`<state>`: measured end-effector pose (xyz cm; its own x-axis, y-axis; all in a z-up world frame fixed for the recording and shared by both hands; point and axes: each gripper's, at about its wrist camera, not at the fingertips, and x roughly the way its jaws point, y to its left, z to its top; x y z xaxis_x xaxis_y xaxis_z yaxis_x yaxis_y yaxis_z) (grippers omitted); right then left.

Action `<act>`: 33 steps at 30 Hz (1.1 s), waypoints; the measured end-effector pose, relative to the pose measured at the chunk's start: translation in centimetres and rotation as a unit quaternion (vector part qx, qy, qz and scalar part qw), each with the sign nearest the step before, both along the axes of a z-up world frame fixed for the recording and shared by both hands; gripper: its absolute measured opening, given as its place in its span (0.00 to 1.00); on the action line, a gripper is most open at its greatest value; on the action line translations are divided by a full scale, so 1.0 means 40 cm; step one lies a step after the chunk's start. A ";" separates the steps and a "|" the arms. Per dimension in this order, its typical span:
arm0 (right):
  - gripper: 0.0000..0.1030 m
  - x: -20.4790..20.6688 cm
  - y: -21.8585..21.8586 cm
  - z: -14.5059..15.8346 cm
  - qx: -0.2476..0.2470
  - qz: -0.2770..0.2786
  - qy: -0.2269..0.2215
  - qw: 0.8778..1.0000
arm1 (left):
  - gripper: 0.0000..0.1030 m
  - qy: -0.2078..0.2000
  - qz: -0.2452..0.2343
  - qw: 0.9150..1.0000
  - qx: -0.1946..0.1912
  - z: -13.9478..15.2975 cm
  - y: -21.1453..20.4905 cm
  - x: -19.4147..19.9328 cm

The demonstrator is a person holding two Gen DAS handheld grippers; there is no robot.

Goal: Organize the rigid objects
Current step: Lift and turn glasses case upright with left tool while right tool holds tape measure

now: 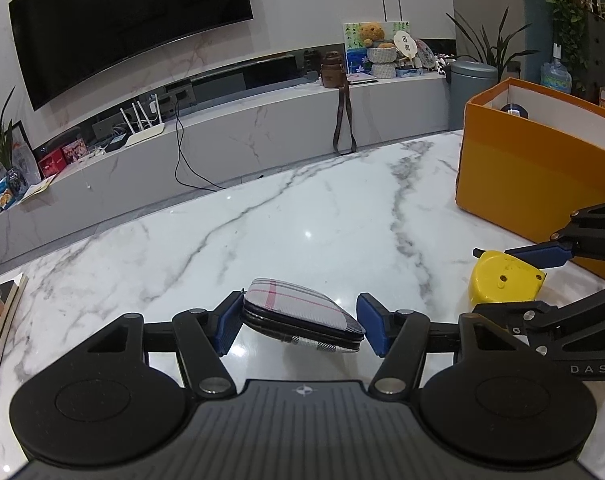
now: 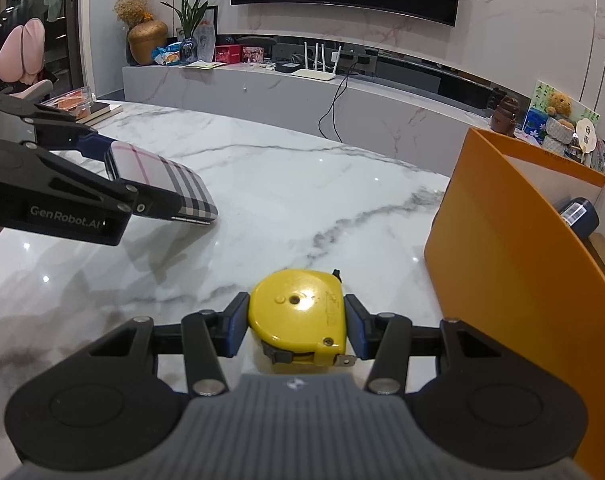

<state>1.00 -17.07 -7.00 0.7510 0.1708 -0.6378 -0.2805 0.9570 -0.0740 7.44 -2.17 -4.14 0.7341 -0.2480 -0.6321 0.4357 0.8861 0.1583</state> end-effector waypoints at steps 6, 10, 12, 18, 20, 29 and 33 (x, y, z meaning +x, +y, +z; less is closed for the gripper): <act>0.48 0.002 0.002 0.005 0.003 -0.002 -0.003 1.000 | 0.68 -0.004 0.002 1.000 0.000 0.014 -0.006 0.000; 0.48 -0.004 0.006 0.016 0.005 -0.001 -0.008 1.000 | 0.68 -0.007 -0.001 1.000 0.001 0.027 -0.008 -0.007; 0.48 -0.006 0.007 0.021 0.005 -0.001 -0.010 1.000 | 0.67 -0.007 -0.002 1.000 0.004 0.031 -0.009 -0.010; 0.48 -0.011 0.005 0.026 0.005 0.000 -0.011 1.000 | 0.67 -0.007 0.002 1.000 0.002 0.033 -0.008 -0.011; 0.48 -0.011 0.004 0.029 0.005 -0.001 -0.011 1.000 | 0.65 -0.010 0.002 1.000 0.001 0.038 -0.008 -0.010; 0.48 -0.006 0.002 0.026 0.005 -0.001 -0.008 1.000 | 0.60 0.006 0.026 0.999 -0.040 0.047 0.026 0.008; 0.48 -0.005 0.003 0.028 0.004 -0.001 -0.008 1.000 | 0.23 -0.001 0.030 0.999 -0.028 0.059 0.021 0.006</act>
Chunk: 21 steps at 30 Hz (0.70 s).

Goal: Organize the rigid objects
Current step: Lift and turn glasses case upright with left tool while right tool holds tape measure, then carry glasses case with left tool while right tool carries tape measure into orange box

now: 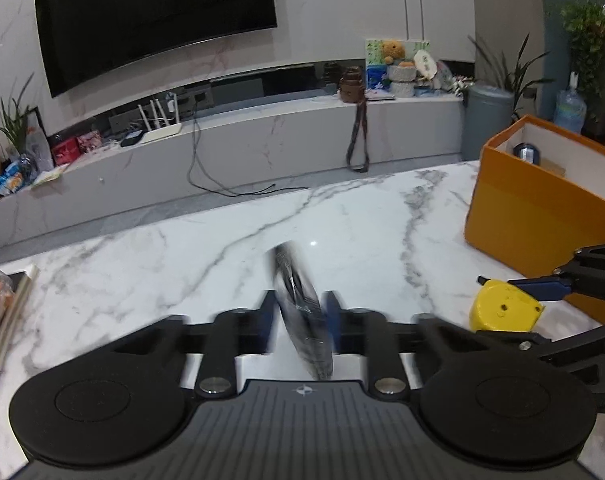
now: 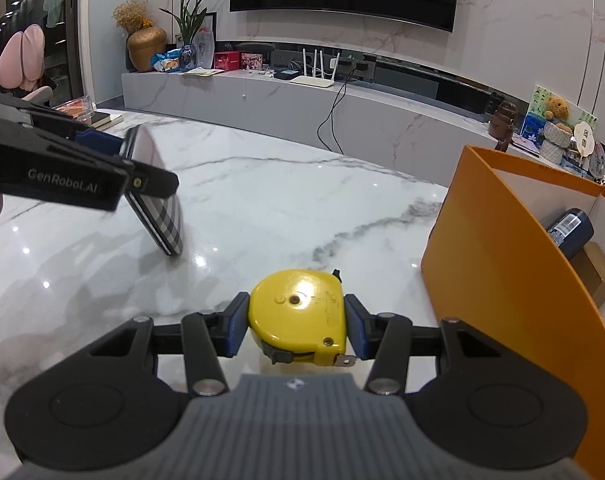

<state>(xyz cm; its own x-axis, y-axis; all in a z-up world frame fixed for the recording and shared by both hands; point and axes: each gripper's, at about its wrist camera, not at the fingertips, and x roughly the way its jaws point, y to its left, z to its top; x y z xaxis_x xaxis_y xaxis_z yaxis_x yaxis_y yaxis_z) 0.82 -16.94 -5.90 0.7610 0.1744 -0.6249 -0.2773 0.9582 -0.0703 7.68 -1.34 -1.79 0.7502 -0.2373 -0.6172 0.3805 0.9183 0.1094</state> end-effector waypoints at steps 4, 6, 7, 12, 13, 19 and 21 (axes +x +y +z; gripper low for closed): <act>0.48 0.002 0.000 0.001 0.000 0.001 -0.001 1.000 | 0.23 0.004 -0.002 1.000 0.002 -0.008 0.001 0.007; 0.48 0.001 0.000 0.000 -0.001 0.001 -0.001 1.000 | 0.23 0.007 0.008 1.000 -0.010 -0.007 0.009 0.011; 0.48 0.000 -0.001 0.000 -0.001 0.001 -0.001 1.000 | 0.22 0.010 0.011 1.000 -0.016 -0.007 0.013 0.011; 0.48 0.000 -0.001 0.003 -0.001 -0.001 -0.003 1.000 | 0.19 0.010 0.006 1.000 -0.020 -0.001 0.016 0.011; 0.48 0.000 -0.002 0.004 0.000 -0.001 -0.003 1.000 | 0.19 0.010 0.007 1.000 -0.022 0.001 0.015 0.011; 0.48 0.000 -0.002 0.015 -0.001 -0.002 -0.008 1.000 | 0.18 0.011 0.009 1.000 -0.019 0.028 0.004 0.009; 0.48 0.003 -0.002 0.030 0.000 -0.005 -0.013 1.000 | 0.18 0.009 0.011 1.000 -0.025 0.047 0.003 0.009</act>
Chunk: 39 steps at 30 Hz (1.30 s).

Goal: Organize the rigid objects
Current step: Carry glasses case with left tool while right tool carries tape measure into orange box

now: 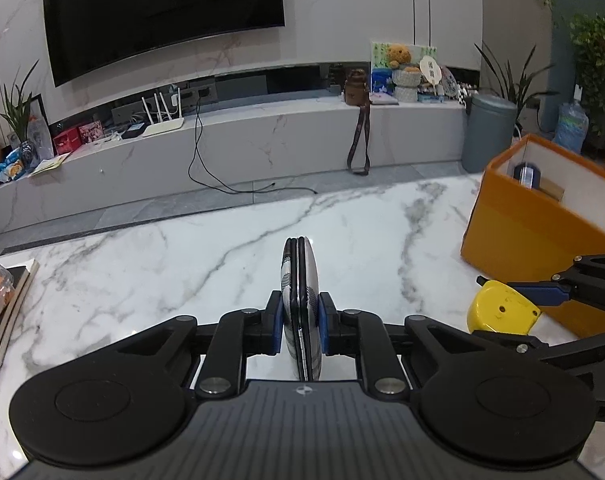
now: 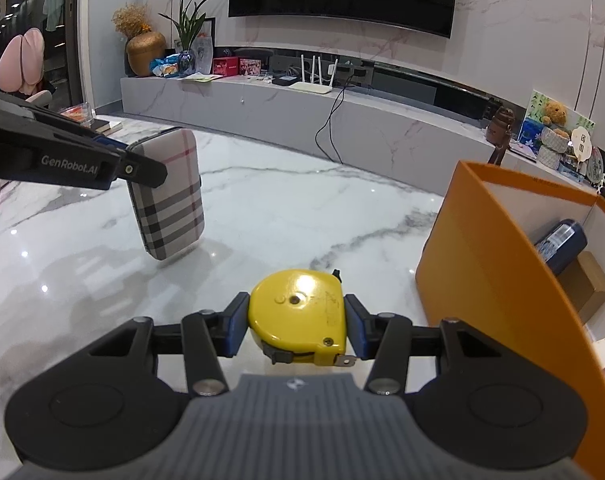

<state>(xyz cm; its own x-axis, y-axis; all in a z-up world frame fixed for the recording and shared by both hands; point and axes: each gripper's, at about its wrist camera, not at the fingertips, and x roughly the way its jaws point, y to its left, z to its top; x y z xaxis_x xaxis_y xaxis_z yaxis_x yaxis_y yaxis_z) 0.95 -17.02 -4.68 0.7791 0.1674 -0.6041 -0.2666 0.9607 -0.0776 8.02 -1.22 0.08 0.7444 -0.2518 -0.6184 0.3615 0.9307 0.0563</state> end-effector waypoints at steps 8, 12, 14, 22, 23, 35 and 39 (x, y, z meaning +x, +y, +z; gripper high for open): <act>0.48 0.002 -0.029 0.132 0.019 -0.029 -0.060 0.998 | 0.18 -0.016 0.000 1.000 -0.003 0.078 -0.011 -0.007; 0.48 -0.005 -0.061 0.194 0.036 -0.049 -0.083 0.995 | 0.19 -0.014 -0.004 1.000 -0.018 0.127 -0.030 -0.010; 0.48 -0.011 -0.075 0.221 0.043 -0.057 -0.092 0.993 | 0.19 -0.019 -0.010 1.000 -0.021 0.156 -0.048 -0.013; 0.48 -0.048 -0.145 0.313 0.038 -0.086 -0.130 0.987 | 0.19 -0.041 -0.054 0.997 -0.031 0.266 -0.156 -0.028; 0.48 -0.055 -0.158 0.323 0.038 -0.091 -0.135 0.986 | 0.19 -0.041 -0.061 0.997 -0.034 0.276 -0.172 -0.030; 0.48 -0.130 -0.338 0.347 0.021 -0.151 -0.131 0.980 | 0.19 -0.031 -0.150 0.987 -0.042 0.297 -0.416 -0.054; 0.48 -0.147 -0.396 0.330 -0.007 -0.177 -0.102 0.979 | 0.19 -0.021 -0.175 0.984 -0.032 0.268 -0.501 -0.063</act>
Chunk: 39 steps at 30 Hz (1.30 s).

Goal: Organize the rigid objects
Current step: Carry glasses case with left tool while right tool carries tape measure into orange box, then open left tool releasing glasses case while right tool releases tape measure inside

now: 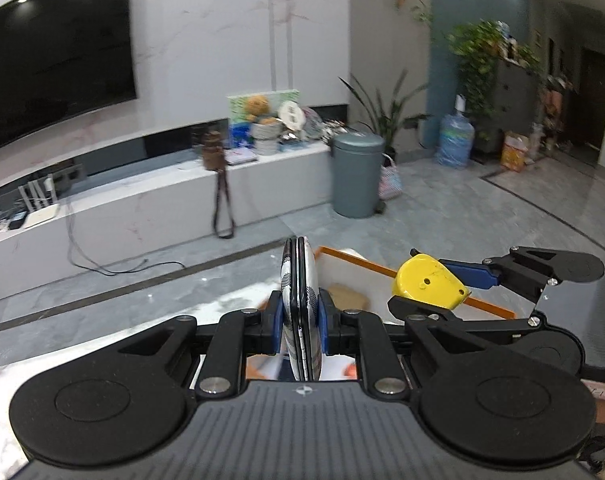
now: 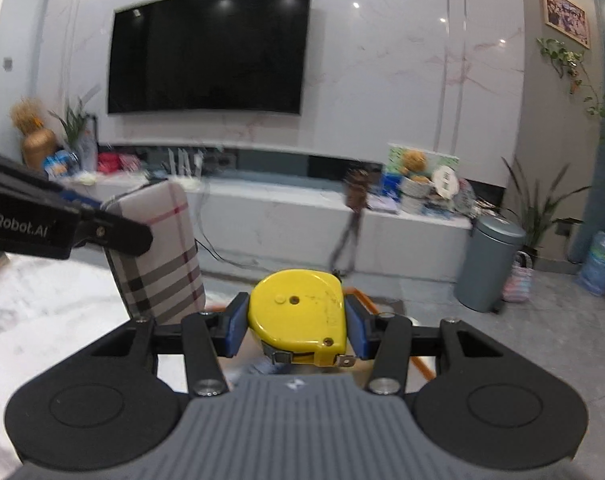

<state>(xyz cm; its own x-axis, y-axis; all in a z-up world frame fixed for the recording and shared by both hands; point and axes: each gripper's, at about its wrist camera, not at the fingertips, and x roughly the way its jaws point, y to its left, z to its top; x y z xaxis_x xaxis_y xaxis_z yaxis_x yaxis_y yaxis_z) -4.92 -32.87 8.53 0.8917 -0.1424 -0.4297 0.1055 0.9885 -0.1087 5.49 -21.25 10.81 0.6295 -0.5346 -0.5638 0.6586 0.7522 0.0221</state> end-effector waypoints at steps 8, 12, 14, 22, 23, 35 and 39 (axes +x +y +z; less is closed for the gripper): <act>0.48 -0.012 -0.106 -0.038 0.012 -0.029 0.048 0.998 | 0.19 0.038 -0.045 0.998 0.036 -0.043 -0.126 0.004; 0.48 -0.008 -0.131 -0.062 0.013 -0.033 0.073 0.997 | 0.19 0.056 -0.065 0.995 0.060 -0.066 -0.168 0.012; 0.48 -0.005 -0.141 -0.072 0.015 -0.036 0.081 0.996 | 0.19 0.062 -0.071 0.993 0.071 -0.078 -0.186 0.016; 0.48 0.024 -0.152 -0.114 0.027 -0.034 0.106 0.993 | 0.19 0.099 -0.073 0.985 0.117 -0.121 -0.225 0.049; 0.48 0.028 -0.149 -0.118 0.028 -0.031 0.108 0.993 | 0.19 0.105 -0.075 0.984 0.123 -0.125 -0.229 0.053; 0.48 0.071 -0.134 -0.147 0.030 -0.019 0.123 0.992 | 0.19 0.039 -0.070 0.954 0.288 -0.190 -0.268 0.046; 0.48 0.085 -0.132 -0.162 0.032 -0.019 0.130 0.991 | 0.19 0.027 -0.075 0.945 0.318 -0.236 -0.288 0.051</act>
<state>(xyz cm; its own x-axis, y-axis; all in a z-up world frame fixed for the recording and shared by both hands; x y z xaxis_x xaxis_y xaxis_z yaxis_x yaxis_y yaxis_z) -1.53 -38.16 2.04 0.7446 -0.1386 -0.6529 0.1199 0.9901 -0.0735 7.54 -32.78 1.39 0.5343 -0.1573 -0.8305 0.7697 0.4968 0.4011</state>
